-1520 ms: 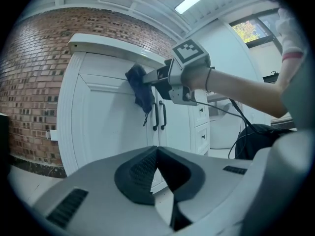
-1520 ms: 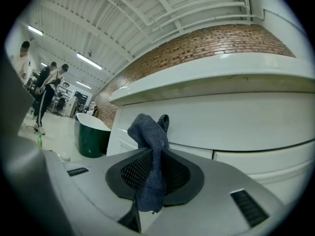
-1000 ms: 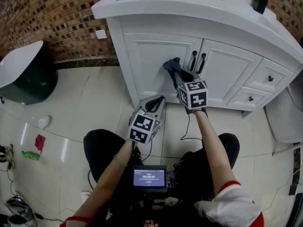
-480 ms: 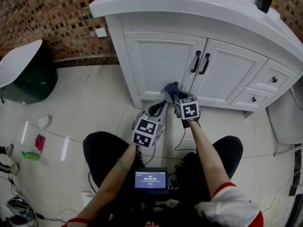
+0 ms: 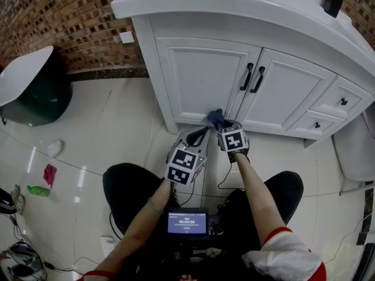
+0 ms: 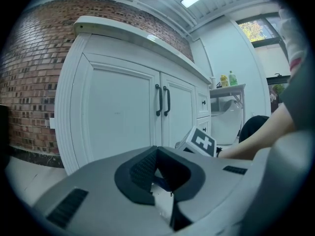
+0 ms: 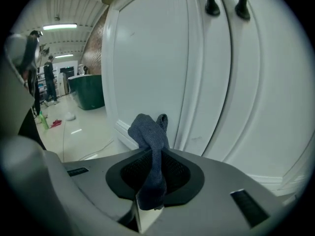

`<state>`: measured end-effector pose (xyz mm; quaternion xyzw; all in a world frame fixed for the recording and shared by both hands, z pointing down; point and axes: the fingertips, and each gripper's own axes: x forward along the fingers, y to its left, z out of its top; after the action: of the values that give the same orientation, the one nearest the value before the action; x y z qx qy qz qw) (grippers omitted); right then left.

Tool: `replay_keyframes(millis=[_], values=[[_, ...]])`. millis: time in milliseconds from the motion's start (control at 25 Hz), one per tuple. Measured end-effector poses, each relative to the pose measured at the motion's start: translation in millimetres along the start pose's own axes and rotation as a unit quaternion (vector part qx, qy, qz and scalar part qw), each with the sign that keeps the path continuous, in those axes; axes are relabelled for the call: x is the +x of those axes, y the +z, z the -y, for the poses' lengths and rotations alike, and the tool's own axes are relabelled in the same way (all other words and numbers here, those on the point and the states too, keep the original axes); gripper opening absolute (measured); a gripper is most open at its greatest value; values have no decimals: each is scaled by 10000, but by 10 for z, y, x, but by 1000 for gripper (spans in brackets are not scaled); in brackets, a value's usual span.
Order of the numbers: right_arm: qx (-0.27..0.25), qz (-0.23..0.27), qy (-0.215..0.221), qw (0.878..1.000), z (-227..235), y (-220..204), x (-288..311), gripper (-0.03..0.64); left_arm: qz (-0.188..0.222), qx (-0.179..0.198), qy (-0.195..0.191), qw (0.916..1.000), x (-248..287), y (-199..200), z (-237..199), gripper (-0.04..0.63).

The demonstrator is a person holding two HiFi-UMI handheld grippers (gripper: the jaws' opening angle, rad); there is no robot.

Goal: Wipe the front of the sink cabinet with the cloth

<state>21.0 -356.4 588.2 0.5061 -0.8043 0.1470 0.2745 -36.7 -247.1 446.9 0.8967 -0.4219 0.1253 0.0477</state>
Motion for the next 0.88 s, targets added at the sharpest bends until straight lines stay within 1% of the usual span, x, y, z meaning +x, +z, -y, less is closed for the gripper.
replay_keyframes(millis=[120,280,400,560,640,720,800,880], values=[[-10,673,-62,9977,66,465,-324,61,88,-11,58,9999,-15,75,-17,20],[-22,1642,28,9864,177,1171,-951,61,251,57,3,9997,-24,255,92,20],[-95,2324,-26,9726,253,1681,-1528,61,432,95,-64,9990,-41,428,218,20],[-131,3191,-162,9475,380,2240,-2270,61,657,91,-258,9975,-79,642,468,20],[-164,3420,-239,9392,468,2444,-2519,61,747,156,-352,9965,-95,740,585,20],[-221,3498,-411,9357,585,2565,-2657,61,795,221,-426,9957,-108,806,681,20],[-267,3462,-611,9358,703,2598,-2697,61,824,246,-464,9952,-127,850,749,20],[-241,3367,-703,9387,774,2553,-2667,61,828,249,-472,9951,-151,870,785,20]])
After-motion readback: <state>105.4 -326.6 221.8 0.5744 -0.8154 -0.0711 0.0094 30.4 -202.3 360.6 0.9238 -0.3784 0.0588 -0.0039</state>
